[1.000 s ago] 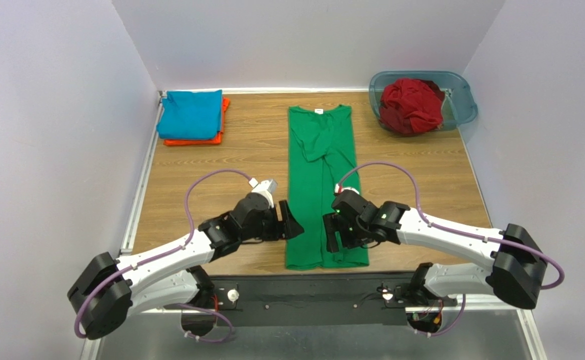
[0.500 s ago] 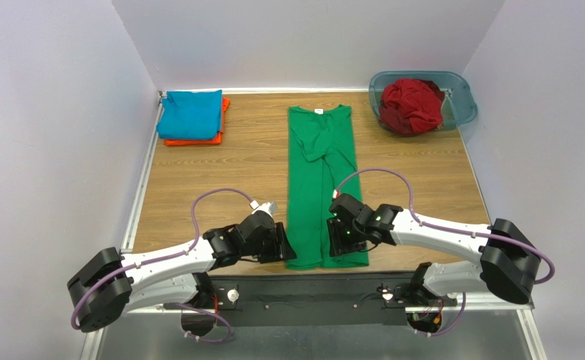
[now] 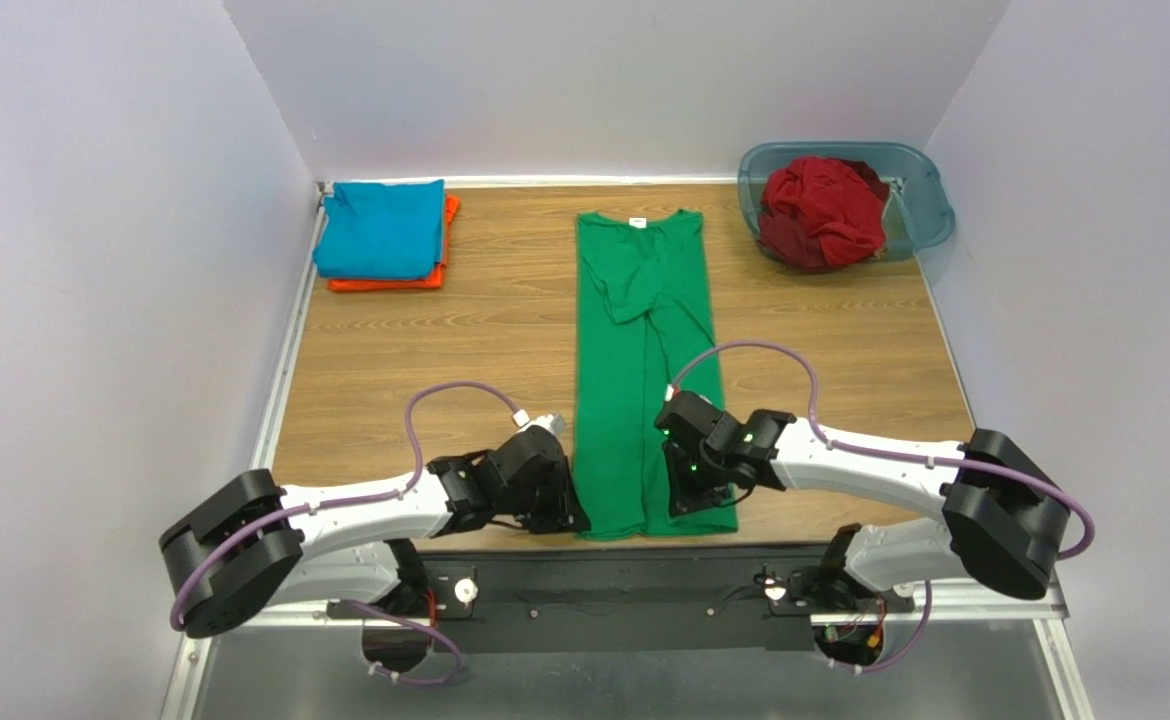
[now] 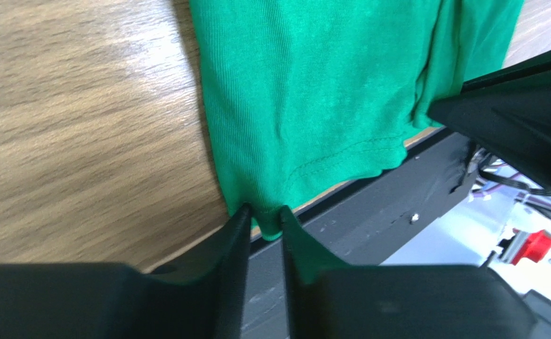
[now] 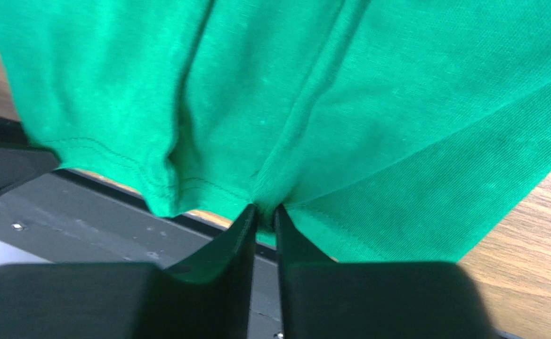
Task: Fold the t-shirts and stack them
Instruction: Fold the tshirt
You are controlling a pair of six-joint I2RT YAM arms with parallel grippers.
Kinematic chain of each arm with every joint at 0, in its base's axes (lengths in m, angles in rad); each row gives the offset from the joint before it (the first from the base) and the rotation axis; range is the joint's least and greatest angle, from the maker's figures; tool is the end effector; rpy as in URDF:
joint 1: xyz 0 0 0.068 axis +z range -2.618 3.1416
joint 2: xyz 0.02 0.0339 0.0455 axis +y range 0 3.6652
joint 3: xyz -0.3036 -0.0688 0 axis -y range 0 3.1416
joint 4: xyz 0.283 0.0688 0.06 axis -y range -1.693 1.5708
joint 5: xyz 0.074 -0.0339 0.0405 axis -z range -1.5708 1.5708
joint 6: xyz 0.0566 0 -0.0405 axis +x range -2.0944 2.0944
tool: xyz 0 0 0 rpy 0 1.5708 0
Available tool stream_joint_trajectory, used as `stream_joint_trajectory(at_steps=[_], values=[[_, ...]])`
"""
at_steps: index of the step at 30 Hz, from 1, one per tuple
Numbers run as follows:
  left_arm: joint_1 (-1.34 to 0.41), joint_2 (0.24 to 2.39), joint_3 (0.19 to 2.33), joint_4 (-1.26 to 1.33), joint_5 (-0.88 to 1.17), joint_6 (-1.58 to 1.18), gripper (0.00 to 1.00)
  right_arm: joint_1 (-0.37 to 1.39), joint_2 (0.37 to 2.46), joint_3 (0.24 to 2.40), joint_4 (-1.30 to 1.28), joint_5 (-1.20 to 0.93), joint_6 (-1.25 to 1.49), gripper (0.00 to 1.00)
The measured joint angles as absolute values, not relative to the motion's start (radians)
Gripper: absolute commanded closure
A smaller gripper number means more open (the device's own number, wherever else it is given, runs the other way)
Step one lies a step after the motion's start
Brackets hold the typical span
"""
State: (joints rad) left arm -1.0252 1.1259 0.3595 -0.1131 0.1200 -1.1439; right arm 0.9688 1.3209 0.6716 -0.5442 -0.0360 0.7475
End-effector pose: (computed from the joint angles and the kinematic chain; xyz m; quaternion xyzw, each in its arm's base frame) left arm 0.1072 -0.1897 0.1342 -0.0354 0.9387 -0.3254 0.1082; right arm 0.1426 0.2111 0.1630 -0.1118 0.9757 0.1534 0.1092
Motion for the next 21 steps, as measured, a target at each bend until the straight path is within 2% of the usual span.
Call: stream_joint_trajectory(at_steps=[1,4,5,7,15,21], values=[[-1.025,1.134,0.362,-0.111,0.122,-1.142,0.79,0.969,1.325,0.669,-0.544,-0.036,0.749,0.87],[-1.026,1.149,0.364,-0.105,0.125,-1.137,0.89,0.969,1.328,0.666,-0.544,-0.037,0.752,0.9],[-1.027,1.151,0.364,-0.105,0.125,-1.137,0.9,0.969,1.325,0.666,-0.544,-0.039,0.75,0.94],[-1.028,1.153,0.364,-0.104,0.128,-1.133,0.92,0.969,1.317,0.666,-0.545,-0.043,0.744,0.96],[-1.028,1.146,0.364,-0.108,0.133,-1.133,0.94,0.969,1.209,0.721,-0.556,-0.135,0.691,0.96],[-1.03,1.118,0.364,-0.123,0.134,-1.135,0.97,0.969,1.206,0.772,-0.576,-0.233,0.631,0.96]])
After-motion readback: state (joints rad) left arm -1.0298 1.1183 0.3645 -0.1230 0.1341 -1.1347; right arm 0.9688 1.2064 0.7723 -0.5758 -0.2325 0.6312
